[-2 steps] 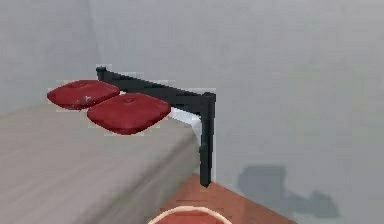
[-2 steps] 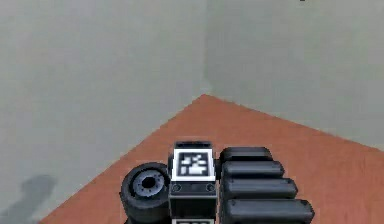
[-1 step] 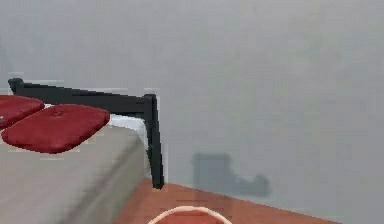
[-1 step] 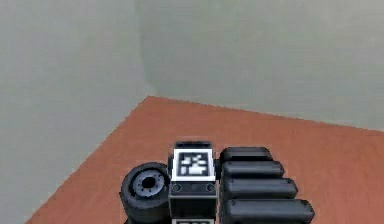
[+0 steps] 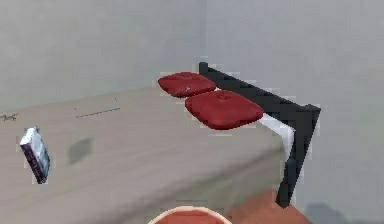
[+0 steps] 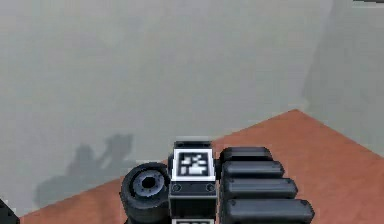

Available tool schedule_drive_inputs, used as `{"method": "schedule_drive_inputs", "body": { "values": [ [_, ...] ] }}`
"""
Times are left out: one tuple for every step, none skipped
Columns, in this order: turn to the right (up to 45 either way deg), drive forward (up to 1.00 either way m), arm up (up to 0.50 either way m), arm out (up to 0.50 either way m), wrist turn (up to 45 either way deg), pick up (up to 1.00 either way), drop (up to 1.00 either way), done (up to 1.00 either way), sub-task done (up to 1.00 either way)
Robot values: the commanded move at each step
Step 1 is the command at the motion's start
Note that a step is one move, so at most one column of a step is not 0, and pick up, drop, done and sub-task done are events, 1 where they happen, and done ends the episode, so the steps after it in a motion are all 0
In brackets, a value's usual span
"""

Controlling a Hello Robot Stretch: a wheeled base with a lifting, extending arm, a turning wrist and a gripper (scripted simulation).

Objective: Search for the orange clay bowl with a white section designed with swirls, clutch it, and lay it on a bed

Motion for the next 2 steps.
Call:
{"method": "schedule_drive_inputs", "body": {
  "values": [
    [0.0, 0.30, 0.00, 0.00, 0.0, 0.00, 0.00, 0.00, 0.00],
    [-18.0, 0.00, 0.00, 0.00, 0.0, 0.00, 0.00, 0.00, 0.00]
  ]
}}
